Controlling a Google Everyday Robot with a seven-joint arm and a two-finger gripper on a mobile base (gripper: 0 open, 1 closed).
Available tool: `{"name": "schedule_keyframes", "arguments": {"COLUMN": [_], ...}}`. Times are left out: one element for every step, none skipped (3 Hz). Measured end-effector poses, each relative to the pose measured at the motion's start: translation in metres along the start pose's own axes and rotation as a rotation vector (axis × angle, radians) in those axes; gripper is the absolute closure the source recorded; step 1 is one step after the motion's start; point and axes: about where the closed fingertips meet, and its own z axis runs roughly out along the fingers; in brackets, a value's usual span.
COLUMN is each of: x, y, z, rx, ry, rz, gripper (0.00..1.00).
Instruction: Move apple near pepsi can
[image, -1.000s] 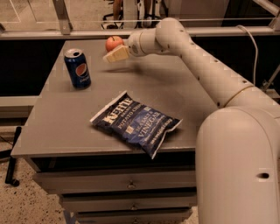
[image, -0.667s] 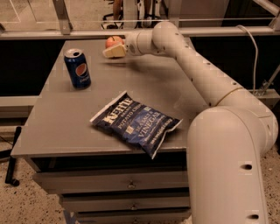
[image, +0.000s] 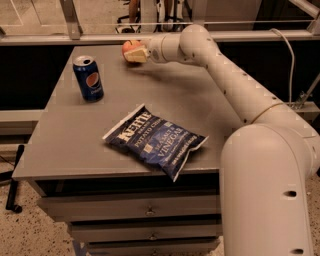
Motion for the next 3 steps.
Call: {"name": "schedule_keyframes", "arguments": {"x": [-0.011, -0.004, 0.005], "y": [0.037, 0.081, 0.118], "z": [-0.036, -0.066, -0.093], "rx": [-0.134, -0.270, -0.384], "ry": [-0.015, -0.017, -0.032], "rz": [-0.021, -0.045, -0.061], "gripper": [1.00, 1.00, 1.00]}}
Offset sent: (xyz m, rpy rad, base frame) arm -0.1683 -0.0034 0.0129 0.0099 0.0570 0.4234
